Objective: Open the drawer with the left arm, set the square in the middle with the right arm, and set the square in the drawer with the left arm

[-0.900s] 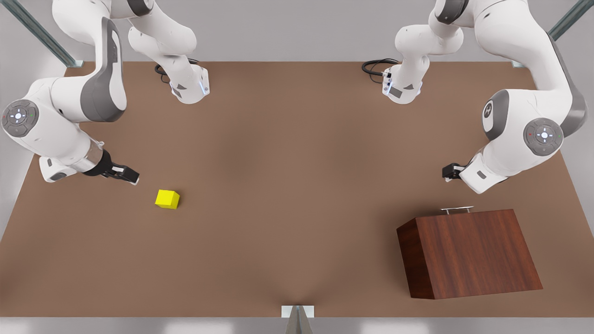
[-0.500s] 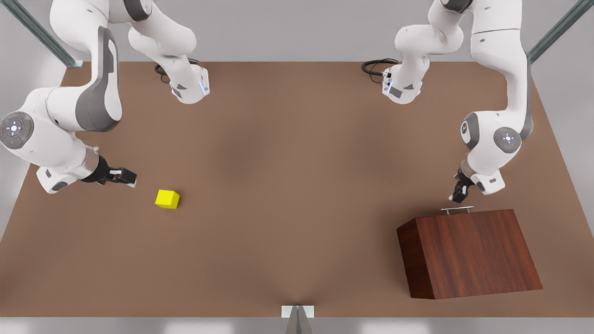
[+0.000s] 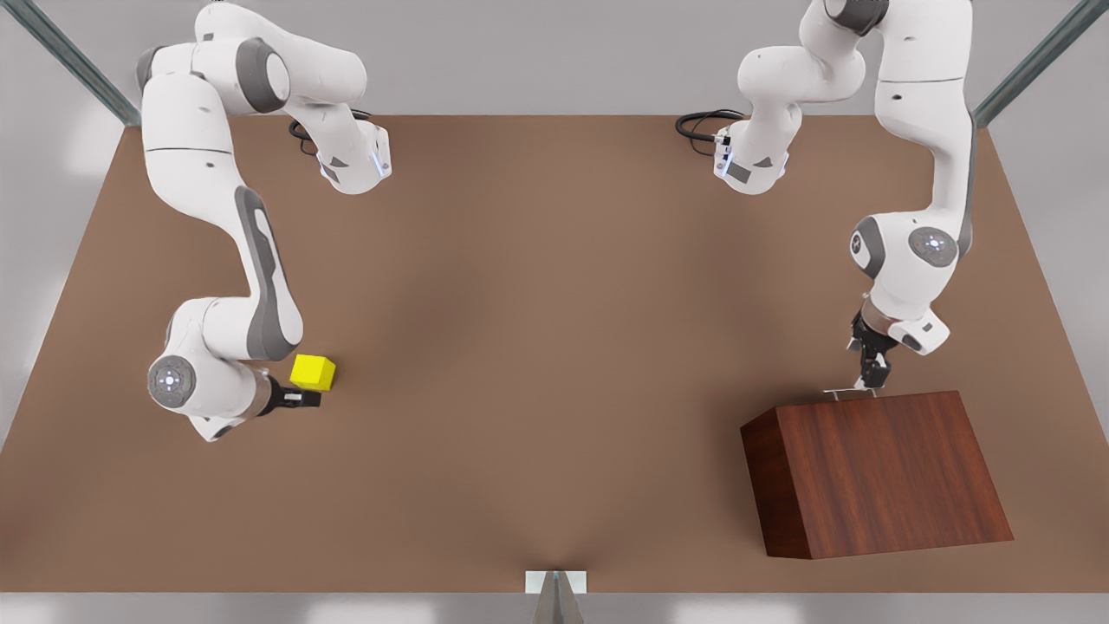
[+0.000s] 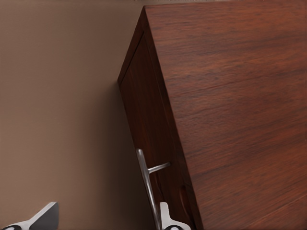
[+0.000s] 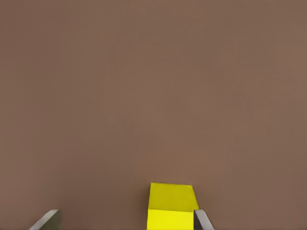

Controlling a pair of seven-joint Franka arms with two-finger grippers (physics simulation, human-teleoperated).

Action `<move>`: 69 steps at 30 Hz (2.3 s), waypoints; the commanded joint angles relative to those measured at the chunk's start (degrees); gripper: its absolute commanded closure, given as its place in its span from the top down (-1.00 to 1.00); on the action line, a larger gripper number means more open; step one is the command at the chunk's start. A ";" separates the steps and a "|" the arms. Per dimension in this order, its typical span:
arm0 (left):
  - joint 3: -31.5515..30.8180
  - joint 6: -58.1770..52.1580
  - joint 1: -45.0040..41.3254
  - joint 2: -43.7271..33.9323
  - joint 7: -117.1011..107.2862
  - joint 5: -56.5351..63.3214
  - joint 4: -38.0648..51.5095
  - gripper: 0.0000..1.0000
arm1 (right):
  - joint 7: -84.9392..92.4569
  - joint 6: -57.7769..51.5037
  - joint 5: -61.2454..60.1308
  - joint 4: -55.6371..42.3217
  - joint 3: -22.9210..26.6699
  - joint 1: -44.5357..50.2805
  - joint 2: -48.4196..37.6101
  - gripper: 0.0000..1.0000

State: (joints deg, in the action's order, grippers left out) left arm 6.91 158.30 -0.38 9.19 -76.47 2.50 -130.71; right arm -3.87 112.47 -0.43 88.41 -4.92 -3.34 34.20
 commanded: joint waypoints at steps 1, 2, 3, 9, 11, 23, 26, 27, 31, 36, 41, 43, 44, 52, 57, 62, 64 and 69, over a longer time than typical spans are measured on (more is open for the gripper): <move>0.03 0.43 0.03 0.04 0.01 0.14 0.02 1.00 | 0.00 0.12 0.08 -0.08 0.00 0.00 0.43 1.00; 0.03 0.96 0.03 0.21 0.01 0.14 0.02 1.00 | 0.70 2.22 0.08 0.53 0.00 -0.35 1.31 1.00; 0.03 2.01 0.03 0.56 0.01 0.14 0.02 1.00 | 0.88 4.16 0.08 2.38 0.00 -0.80 1.40 1.00; 0.03 1.93 0.03 1.53 0.01 0.14 -0.16 1.00 | 2.90 6.89 -0.01 7.21 0.00 -1.67 1.22 1.00; 0.03 1.93 0.03 1.71 0.01 0.14 -0.16 1.00 | 2.73 6.89 -0.01 8.71 0.00 -1.67 0.43 1.00; 0.03 -3.26 0.03 -1.11 -0.61 0.14 -2.53 1.00 | 2.11 9.08 -0.01 12.75 0.26 -2.38 -0.71 1.00; 0.03 -5.02 0.03 -1.81 -0.69 0.05 -2.53 1.00 | 2.02 10.75 0.08 14.51 0.26 -2.38 -0.62 1.00; 0.03 -6.16 0.03 -1.90 -0.70 0.05 -2.53 1.00 | 2.02 11.10 0.08 15.13 0.26 -2.29 -0.62 1.00; 0.03 -8.88 0.03 -2.78 -0.78 0.05 -2.62 1.00 | 1.76 11.81 0.16 17.59 0.26 -1.67 -0.62 1.00; -0.06 -11.17 0.03 -4.36 -0.70 0.05 -3.06 1.00 | 1.76 12.51 0.52 17.41 0.70 -2.11 -0.62 1.00; -0.06 -14.51 0.03 -5.33 -0.78 0.05 -3.06 1.00 | 1.85 14.27 1.48 17.67 1.14 -2.20 -0.18 0.66; -0.06 -15.21 0.03 -5.33 -0.78 0.05 -3.06 1.00 | 1.85 14.27 1.48 17.50 1.14 -2.20 -0.10 -0.04; -0.06 -15.30 0.03 -5.33 -0.78 0.05 -3.06 1.00 | 1.85 14.27 1.48 17.50 1.14 -2.20 -0.10 -0.05; -0.06 -18.46 -0.06 -6.73 -1.05 0.05 -3.41 1.00 | 1.85 13.48 1.40 17.15 1.14 -2.11 -0.62 -0.05; -0.15 -18.81 -0.32 -6.91 -1.57 -0.21 -4.38 1.00 | -4.21 9.62 1.04 14.95 0.09 -1.50 -2.03 -0.05; -0.15 -22.42 -0.41 -9.10 -1.57 -0.21 -4.38 1.00 | -21.53 2.67 0.69 7.66 -9.49 -1.59 -1.94 -0.04; -0.15 -23.56 -0.41 -9.46 -1.66 -0.30 -4.38 1.00 | -31.81 -1.99 0.69 2.56 -14.41 -1.41 -1.15 -0.04; -0.15 -22.51 -0.41 -8.67 -1.57 -0.21 -4.73 1.00 | -52.37 -1.90 0.52 -5.96 -16.18 9.74 2.97 -0.04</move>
State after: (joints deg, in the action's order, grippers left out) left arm 6.75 135.79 -0.88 0.53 -78.05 2.33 -135.44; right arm -58.56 110.85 -0.16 80.85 -21.09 7.88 38.24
